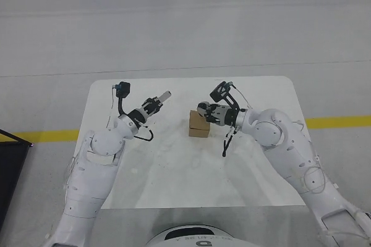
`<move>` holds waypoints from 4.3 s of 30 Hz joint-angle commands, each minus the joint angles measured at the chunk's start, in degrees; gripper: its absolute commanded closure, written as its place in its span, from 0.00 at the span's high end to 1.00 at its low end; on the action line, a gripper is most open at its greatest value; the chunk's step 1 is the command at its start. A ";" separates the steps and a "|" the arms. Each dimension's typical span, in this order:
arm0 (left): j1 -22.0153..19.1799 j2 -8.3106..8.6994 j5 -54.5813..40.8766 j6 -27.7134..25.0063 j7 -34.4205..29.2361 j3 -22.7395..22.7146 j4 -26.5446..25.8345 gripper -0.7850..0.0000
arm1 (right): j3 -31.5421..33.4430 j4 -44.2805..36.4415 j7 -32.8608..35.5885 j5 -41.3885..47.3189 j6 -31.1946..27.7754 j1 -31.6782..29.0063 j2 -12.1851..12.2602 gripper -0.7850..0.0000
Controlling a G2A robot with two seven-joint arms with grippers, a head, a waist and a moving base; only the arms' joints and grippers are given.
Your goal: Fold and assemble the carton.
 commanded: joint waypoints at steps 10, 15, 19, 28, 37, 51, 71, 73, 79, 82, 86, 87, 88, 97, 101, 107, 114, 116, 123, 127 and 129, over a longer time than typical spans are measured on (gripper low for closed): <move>0.06 0.35 -4.71 -2.83 -0.56 -1.05 1.32 1.00 | -8.25 10.40 7.03 2.80 3.77 8.44 -3.04 0.00; -0.53 0.46 -5.04 -2.74 -0.67 -0.78 1.98 1.00 | -10.04 13.04 8.64 3.95 4.96 10.87 -4.06 0.00; -0.87 0.59 -5.32 -2.77 -0.73 -0.77 2.48 1.00 | -9.57 12.59 6.47 3.15 3.33 10.41 -4.02 0.00; -1.00 0.84 -6.10 -3.09 -0.83 -0.66 2.75 1.00 | -8.61 10.52 6.14 1.82 3.01 8.93 -3.71 0.00; -1.23 0.98 -8.30 -3.55 -2.61 -0.64 3.26 1.00 | -4.21 6.26 5.45 1.74 -8.33 4.76 -1.76 0.00; -1.23 0.98 -8.30 -3.55 -2.61 -0.64 3.26 1.00 | 2.24 5.63 9.16 4.24 -9.82 1.22 0.68 0.00; -0.55 1.37 -8.63 -3.34 -1.39 0.06 2.64 1.00 | -3.20 10.33 12.09 4.79 -6.55 5.89 -0.67 0.00; -0.63 1.38 -8.63 -3.27 -1.30 0.26 2.84 1.00 | -3.55 10.56 13.17 4.76 -5.91 6.04 -0.70 0.00; -1.09 1.45 -8.45 -3.10 -0.98 1.00 3.71 1.00 | -3.42 9.93 11.67 5.17 -6.85 6.13 -0.70 0.00; -1.34 1.46 -8.40 -3.03 -1.01 1.47 4.11 1.00 | -1.28 9.22 9.01 5.75 -8.85 4.57 -0.10 0.00; -1.72 1.50 -8.38 -2.94 -1.19 2.08 4.73 1.00 | 2.80 9.84 5.85 8.64 -8.21 2.34 0.79 0.00; -1.77 1.51 -8.37 -2.91 -1.22 2.17 4.84 1.00 | 3.35 10.49 5.77 8.73 -6.53 2.35 0.86 0.00; -1.90 1.52 -8.29 -2.84 -1.26 2.35 4.99 1.00 | 3.80 11.38 5.81 8.91 -2.76 2.57 0.84 0.00; -2.35 1.70 -8.04 -2.44 -1.47 2.86 5.12 1.00 | -3.68 15.04 16.02 11.04 1.72 8.15 -1.23 0.00; -2.27 1.82 -8.16 -2.64 -1.60 2.82 5.25 1.00 | -5.01 15.80 15.41 10.99 1.23 9.37 -1.77 0.00; -1.57 2.13 -8.56 -2.85 -1.76 1.90 5.52 1.00 | -6.44 17.82 14.56 9.75 6.33 10.71 -2.54 0.00; -2.19 2.25 -7.46 -1.90 -0.94 2.34 6.72 1.00 | -9.00 16.66 15.32 9.30 2.73 11.52 -3.31 0.00; -3.27 2.18 -7.49 -1.55 -0.86 2.73 7.81 1.00 | -8.19 16.93 14.13 9.24 2.23 11.26 -3.12 0.00; -9.22 1.63 -8.28 -0.17 -0.46 4.93 13.87 1.00 | -2.49 12.99 11.38 8.14 -3.70 6.24 -0.82 0.00; -15.00 0.43 -6.84 2.07 1.27 9.88 19.71 1.00 | -1.41 7.77 15.68 4.83 -8.97 2.61 0.60 0.00; -17.29 -0.22 -6.14 2.72 2.42 12.25 21.99 1.00 | -1.32 6.27 17.39 4.27 -11.00 1.59 1.02 0.00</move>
